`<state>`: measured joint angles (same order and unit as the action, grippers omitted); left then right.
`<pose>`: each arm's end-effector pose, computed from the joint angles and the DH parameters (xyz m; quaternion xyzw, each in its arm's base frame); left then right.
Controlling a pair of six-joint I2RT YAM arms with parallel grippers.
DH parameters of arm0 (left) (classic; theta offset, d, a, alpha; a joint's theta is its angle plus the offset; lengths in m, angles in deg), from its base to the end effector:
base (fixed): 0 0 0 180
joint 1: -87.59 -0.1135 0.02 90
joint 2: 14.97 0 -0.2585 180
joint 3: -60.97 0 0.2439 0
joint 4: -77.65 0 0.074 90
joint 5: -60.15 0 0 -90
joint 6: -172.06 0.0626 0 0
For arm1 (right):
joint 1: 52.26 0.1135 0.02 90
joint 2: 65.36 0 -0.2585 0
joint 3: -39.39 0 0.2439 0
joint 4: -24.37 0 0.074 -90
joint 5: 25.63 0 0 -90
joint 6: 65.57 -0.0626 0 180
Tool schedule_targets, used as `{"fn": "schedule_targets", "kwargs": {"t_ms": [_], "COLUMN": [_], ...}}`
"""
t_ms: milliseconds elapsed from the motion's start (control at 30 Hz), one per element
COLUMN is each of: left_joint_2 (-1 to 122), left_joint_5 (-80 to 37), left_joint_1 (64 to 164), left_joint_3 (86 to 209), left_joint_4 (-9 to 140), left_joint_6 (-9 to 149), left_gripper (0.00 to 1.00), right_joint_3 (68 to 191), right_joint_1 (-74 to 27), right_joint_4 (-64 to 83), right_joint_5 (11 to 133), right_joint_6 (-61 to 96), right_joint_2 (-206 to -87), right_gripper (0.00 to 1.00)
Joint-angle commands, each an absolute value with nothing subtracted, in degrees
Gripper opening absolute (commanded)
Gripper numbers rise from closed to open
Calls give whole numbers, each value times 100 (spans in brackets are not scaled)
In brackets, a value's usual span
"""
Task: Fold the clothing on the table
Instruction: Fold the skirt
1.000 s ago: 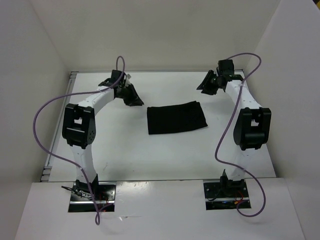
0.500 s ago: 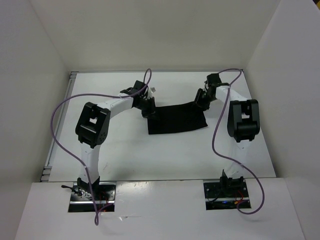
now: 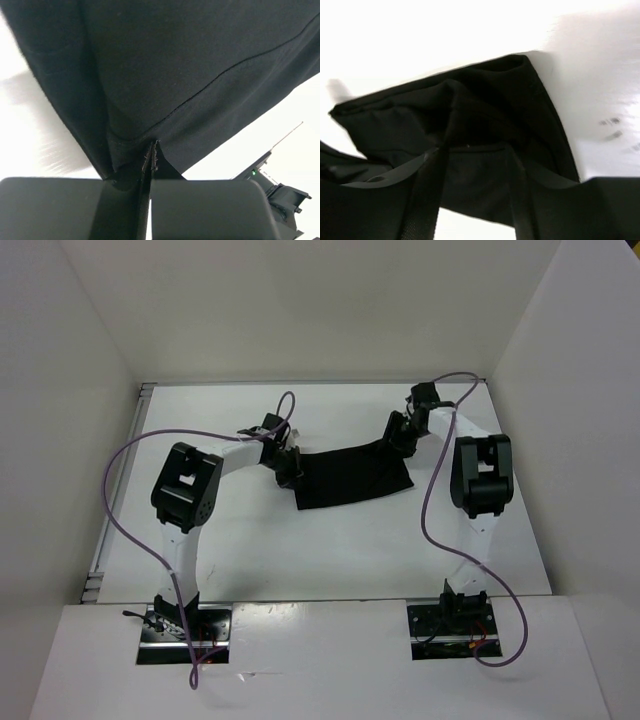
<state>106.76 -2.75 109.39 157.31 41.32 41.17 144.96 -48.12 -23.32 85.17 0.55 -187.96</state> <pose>0.3959 -0.1890 0.1145 -0.0999 0.9392 -0.3176 0.0846 0.4463 0.0546 0.1400 0.1256 0.9523 0.2230 0.1662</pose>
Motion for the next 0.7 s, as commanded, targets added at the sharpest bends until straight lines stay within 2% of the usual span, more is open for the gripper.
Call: {"fn": "schedule_targets", "kwargs": {"t_ms": [0, 67, 300, 667], "left_joint_2": [10728, 10667, 10614, 10614], "left_joint_5": [-1340, -1393, -1332, -1279], "left_joint_1": [10649, 10431, 9990, 9814], "left_joint_3": [15501, 15501, 15668, 15730], "left_joint_4": [3827, 3827, 3722, 3616], "left_joint_6": [4295, 4347, 4479, 4646], "left_gripper": [0, 0, 0, 0], "right_joint_3": [14539, 14337, 13722, 13414], "right_joint_1": [-4786, -4786, -4786, -4734], "right_joint_4": [-2361, -2564, -2670, -2336], "right_joint_5": [8310, 8309, 8002, 9073], "right_joint_6": [385, 535, 773, 949], "right_joint_2": [-17989, -17717, -17460, -17944], "right_gripper": [56, 61, 61, 61]}}
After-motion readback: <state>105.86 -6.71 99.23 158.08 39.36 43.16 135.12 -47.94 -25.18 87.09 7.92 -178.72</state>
